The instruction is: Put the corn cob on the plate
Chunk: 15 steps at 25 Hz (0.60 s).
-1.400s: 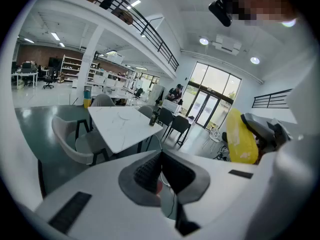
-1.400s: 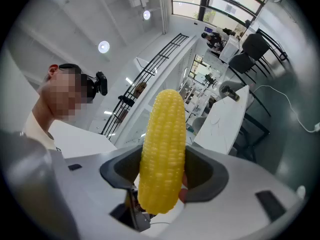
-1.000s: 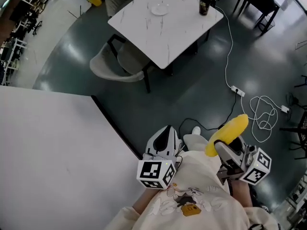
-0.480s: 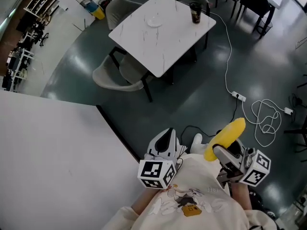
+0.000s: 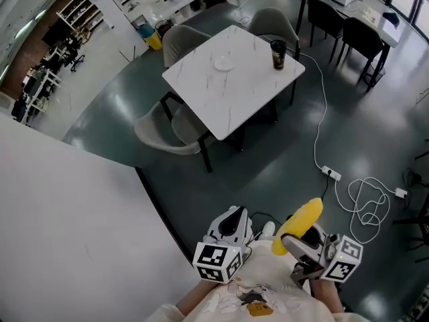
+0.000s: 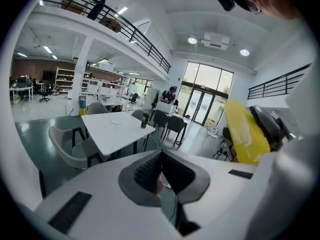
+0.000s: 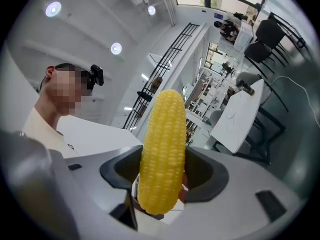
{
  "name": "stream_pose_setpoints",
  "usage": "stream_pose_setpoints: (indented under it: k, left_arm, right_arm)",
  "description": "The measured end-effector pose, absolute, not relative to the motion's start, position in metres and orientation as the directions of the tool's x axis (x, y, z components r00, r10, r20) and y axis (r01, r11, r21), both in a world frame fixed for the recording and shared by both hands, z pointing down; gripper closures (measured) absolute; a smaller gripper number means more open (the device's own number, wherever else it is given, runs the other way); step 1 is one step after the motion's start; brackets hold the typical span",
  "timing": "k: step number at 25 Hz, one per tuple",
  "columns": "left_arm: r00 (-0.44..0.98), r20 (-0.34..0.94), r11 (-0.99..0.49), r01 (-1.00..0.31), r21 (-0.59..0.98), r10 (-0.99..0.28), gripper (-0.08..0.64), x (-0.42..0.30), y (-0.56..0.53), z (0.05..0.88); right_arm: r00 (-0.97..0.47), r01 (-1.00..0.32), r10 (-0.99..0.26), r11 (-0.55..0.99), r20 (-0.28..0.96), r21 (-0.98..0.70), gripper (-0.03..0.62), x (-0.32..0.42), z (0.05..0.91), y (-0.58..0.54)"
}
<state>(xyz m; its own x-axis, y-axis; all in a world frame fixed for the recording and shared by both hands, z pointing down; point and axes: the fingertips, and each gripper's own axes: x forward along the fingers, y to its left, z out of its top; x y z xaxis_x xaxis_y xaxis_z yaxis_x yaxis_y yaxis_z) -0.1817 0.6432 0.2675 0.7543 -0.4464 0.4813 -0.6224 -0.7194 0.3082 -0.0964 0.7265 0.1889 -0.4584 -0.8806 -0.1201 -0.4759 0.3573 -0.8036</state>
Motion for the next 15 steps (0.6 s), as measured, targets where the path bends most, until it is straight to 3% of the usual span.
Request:
stream_pose_setpoints:
  k: [10,15]
  left_arm:
    - [0.758,0.489,-0.687,-0.628,0.366,-0.432,0.552,-0.16,0.57,0.289]
    - [0.794,0.439,-0.72,-0.586,0.372,-0.419,0.552,-0.135,0.5,0.267]
  right_arm:
    - [-0.453,-0.486,-0.884,0.354,-0.117,-0.799,0.337,-0.075,0.199,0.654]
    - [-0.383,-0.515,-0.917,0.31,-0.109,-0.799,0.337,-0.053,0.186,0.588]
